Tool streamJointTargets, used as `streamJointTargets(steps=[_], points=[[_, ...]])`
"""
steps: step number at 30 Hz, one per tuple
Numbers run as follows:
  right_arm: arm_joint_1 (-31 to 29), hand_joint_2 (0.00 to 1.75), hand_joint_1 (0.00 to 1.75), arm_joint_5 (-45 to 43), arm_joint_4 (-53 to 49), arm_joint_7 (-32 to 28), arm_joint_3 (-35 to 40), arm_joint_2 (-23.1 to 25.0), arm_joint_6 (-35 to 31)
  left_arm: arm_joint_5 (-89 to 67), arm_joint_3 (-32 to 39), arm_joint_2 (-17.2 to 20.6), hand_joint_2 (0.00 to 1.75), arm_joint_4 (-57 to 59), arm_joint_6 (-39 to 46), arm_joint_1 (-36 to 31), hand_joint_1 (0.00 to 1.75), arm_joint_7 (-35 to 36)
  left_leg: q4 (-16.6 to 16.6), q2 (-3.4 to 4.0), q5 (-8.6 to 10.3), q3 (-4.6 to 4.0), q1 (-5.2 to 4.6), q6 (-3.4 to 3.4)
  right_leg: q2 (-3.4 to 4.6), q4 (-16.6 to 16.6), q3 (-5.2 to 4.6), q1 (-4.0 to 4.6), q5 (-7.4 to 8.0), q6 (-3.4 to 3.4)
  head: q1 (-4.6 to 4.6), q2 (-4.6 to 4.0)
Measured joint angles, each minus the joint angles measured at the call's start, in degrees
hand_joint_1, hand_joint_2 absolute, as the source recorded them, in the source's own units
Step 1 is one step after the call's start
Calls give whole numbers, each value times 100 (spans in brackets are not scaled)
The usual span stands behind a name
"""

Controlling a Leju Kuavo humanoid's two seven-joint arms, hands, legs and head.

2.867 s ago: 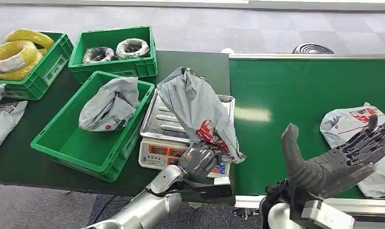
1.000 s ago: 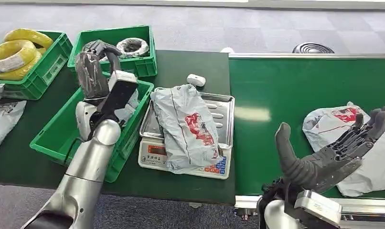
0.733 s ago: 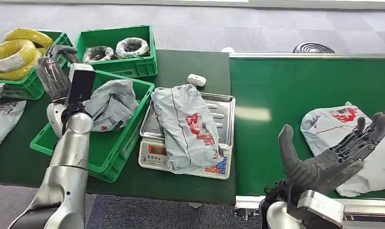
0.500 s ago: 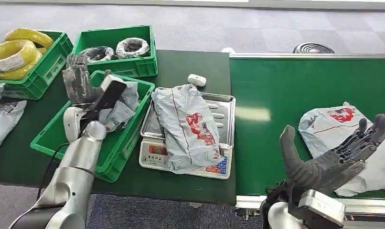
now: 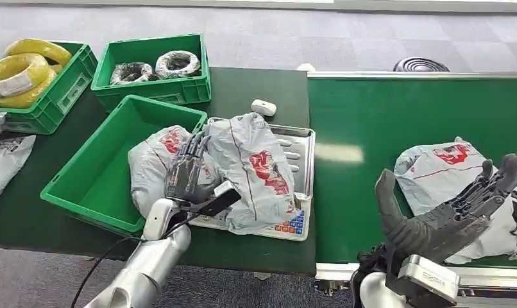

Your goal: Moved the parcel from conveyor to table for the left to box.

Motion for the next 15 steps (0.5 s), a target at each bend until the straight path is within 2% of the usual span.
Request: streamJointTargets(steps=[15], points=[[8, 175, 0, -7, 2, 0, 17, 0, 0, -50, -431, -186, 175, 299, 4, 412, 0, -341, 0, -2, 0, 1, -2, 0, -1, 0, 4, -2, 1, 1, 0, 0]])
